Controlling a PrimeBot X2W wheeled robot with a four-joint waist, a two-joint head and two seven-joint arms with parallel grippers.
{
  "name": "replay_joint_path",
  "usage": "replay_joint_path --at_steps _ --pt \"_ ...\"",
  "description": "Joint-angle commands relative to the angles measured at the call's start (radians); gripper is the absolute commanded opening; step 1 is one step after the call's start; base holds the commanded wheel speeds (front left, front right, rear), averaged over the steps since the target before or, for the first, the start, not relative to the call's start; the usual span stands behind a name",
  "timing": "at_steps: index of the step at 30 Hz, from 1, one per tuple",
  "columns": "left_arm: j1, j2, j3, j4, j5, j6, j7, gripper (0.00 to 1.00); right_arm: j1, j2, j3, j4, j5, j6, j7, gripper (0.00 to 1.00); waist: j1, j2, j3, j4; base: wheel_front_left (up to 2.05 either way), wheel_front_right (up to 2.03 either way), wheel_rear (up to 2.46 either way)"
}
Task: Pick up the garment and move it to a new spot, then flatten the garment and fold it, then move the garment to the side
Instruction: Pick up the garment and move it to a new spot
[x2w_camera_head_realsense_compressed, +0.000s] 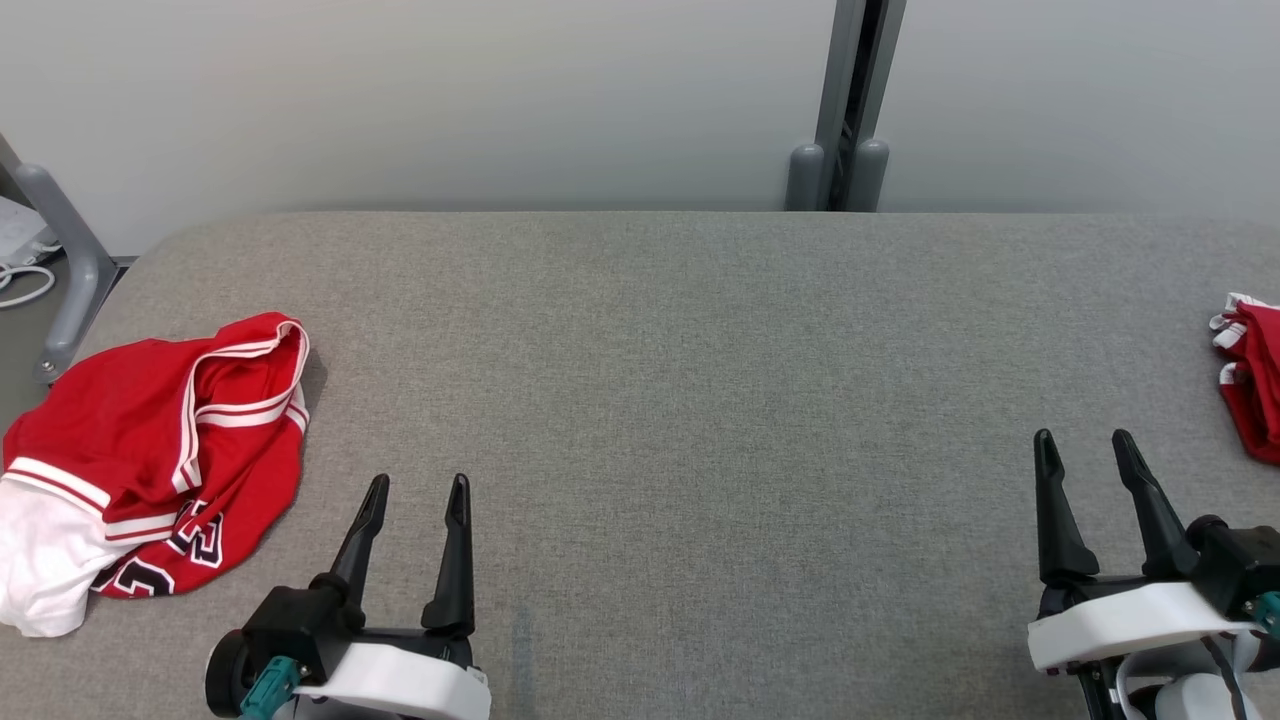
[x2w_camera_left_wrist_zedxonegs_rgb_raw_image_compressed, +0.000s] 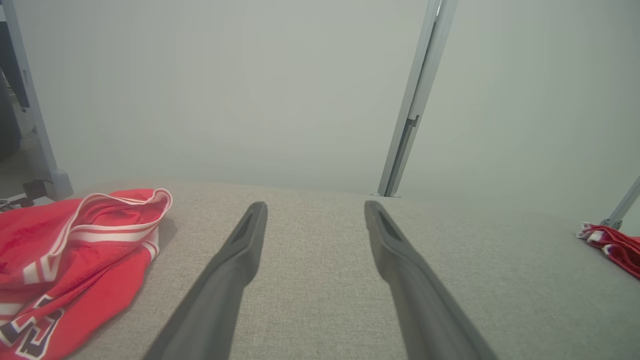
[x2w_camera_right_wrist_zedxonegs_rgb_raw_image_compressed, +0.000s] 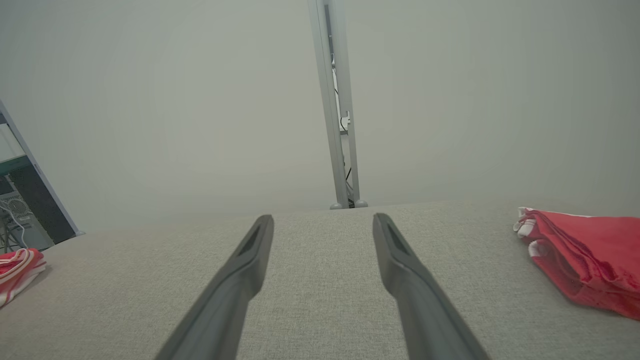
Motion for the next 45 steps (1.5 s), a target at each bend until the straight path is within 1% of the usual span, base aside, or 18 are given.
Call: replay_joint_path --at_steps 1,6,10,16,23,24,31,37,45 --pt "-0.009 0.004 0.001 0.002 0.005 -0.002 -0.004 1.0 -0.002 -0.004 -0.004 0.004 0.004 0.0 -0.005 1.0 0.0 -0.0001 0.0 0.001 0.0 0.0 0.0" --pt "-0.021 0.004 -0.004 0.006 0.006 -0.005 -0.004 1.0 -0.002 -0.004 -0.007 0.006 0.001 0.0 -0.005 1.0 0.0 -0.0001 0.011 0.016 0.0 0.0 0.0" --pt "-0.037 0.004 -0.011 0.007 0.003 0.002 -0.004 1.0 -0.013 -0.004 0.006 -0.005 0.002 0.0 -0.005 1.0 0.0 -0.0001 0.031 0.061 0.0 0.0 0.0" --pt "-0.039 0.004 -0.023 0.015 0.007 0.003 -0.004 1.0 -0.01 -0.004 0.027 -0.001 0.006 0.0 -0.005 1.0 0.0 -0.0001 0.034 0.161 0.0 0.0 0.0" --pt "-0.017 0.004 -0.001 0.02 0.023 -0.001 -0.004 1.0 -0.004 -0.004 0.066 0.008 0.016 0.0 -0.005 1.0 0.0 -0.0001 0.003 0.287 0.0 0.0 0.0" --pt "-0.017 0.004 -0.001 0.02 0.023 -0.001 -0.004 1.0 -0.004 -0.004 0.066 0.008 0.016 0.0 -0.005 1.0 0.0 -0.0001 0.003 0.287 0.0 0.0 0.0" --pt "0.009 0.004 0.018 0.007 0.055 -0.012 -0.004 1.0 0.014 -0.005 0.108 0.002 0.034 0.0 -0.005 1.0 0.0 -0.0001 -0.035 0.388 0.0 0.0 0.0" --pt "0.033 0.003 0.05 -0.031 0.049 0.008 -0.004 1.0 -0.015 -0.006 0.169 0.022 0.038 0.0 -0.005 1.0 0.0 -0.0001 -0.031 0.399 0.0 0.0 0.0" --pt "0.047 0.004 0.051 -0.054 0.037 0.026 -0.004 1.0 -0.05 -0.005 0.181 0.046 0.027 0.0 -0.005 1.0 0.0 -0.0001 -0.015 0.405 0.0 0.0 0.0"
